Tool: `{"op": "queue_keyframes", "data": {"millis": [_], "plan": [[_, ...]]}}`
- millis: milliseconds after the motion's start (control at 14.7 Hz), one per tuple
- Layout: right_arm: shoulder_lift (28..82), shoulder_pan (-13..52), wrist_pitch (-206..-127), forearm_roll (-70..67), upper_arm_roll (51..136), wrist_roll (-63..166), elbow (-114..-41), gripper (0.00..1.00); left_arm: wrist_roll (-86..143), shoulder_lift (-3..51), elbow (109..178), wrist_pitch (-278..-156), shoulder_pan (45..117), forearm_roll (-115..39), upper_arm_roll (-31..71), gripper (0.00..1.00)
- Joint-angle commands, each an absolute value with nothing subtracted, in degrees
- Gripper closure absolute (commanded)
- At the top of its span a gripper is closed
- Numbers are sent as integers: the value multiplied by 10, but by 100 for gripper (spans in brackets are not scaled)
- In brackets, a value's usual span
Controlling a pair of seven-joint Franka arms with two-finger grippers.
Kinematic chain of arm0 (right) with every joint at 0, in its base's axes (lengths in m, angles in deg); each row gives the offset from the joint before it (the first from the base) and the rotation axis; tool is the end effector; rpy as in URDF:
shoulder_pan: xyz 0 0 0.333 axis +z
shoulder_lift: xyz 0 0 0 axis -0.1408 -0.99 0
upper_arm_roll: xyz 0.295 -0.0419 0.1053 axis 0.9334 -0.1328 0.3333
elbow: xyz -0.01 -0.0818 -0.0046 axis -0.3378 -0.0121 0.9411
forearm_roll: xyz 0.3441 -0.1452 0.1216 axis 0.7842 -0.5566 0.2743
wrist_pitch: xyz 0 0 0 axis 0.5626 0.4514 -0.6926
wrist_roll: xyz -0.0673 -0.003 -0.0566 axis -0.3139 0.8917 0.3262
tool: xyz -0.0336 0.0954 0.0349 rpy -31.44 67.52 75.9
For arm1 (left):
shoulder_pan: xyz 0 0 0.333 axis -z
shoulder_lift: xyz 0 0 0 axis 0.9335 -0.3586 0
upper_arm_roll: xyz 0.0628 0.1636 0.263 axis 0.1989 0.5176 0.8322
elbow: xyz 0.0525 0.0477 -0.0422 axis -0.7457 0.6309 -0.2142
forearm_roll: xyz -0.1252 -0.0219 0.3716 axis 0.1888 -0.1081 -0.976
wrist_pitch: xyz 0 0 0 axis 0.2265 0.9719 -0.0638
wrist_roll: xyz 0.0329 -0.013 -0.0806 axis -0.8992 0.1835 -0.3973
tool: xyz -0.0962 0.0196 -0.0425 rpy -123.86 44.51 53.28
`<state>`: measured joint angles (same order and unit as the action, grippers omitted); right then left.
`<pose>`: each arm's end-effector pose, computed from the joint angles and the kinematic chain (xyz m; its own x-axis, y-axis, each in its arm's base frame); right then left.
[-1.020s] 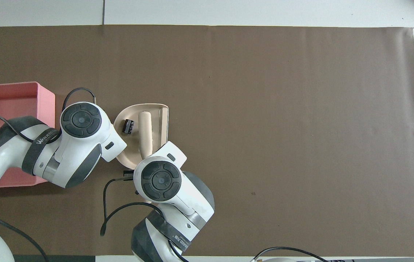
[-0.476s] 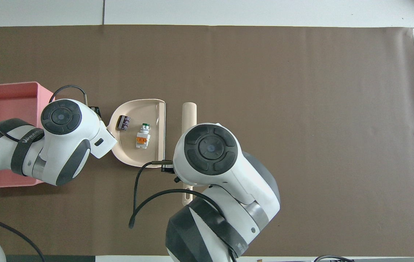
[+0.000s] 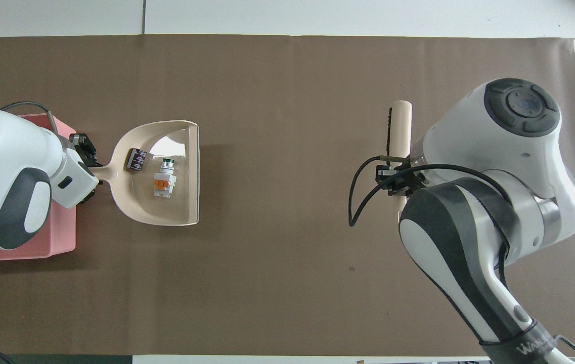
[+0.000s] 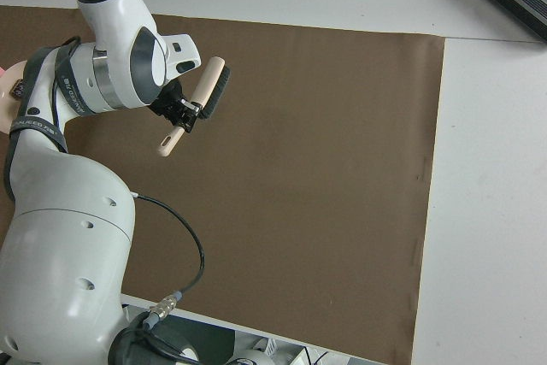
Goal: Clean e-waste and dump in bin
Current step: 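Lift the dustpan over the bin while the right gripper returns the brush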
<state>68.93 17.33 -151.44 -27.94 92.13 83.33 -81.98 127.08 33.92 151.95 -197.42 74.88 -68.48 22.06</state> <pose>0.5340 0.1469 0.4770 0.9727 -0.1775 -0.1494 -0.1811 -0.9834 -0.0108 0.5461 -0.0577 0.4375 -0.0371 -0.9956 -0.0859 -0.9989 0.0394 -0.0256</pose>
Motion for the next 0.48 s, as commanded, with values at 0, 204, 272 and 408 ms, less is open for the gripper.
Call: {"op": "queue_keyframes", "data": {"millis": [0,204,272,408], "plan": [[718,86,-1529,-286,933,732,-873,100,1307,343,1457,-1911,707,-668,221,100],[745,4,-1567,-286,934,647,-944,100,1389,342,1421,-1894,642,-658,222,100],[752,-14,-1589,-286,933,620,-966,100,1408,339,1411,-1891,624,-658,222,100],[770,-52,-1642,-286,934,566,-1018,100,1413,332,1386,-1883,584,-658,223,99]]}}
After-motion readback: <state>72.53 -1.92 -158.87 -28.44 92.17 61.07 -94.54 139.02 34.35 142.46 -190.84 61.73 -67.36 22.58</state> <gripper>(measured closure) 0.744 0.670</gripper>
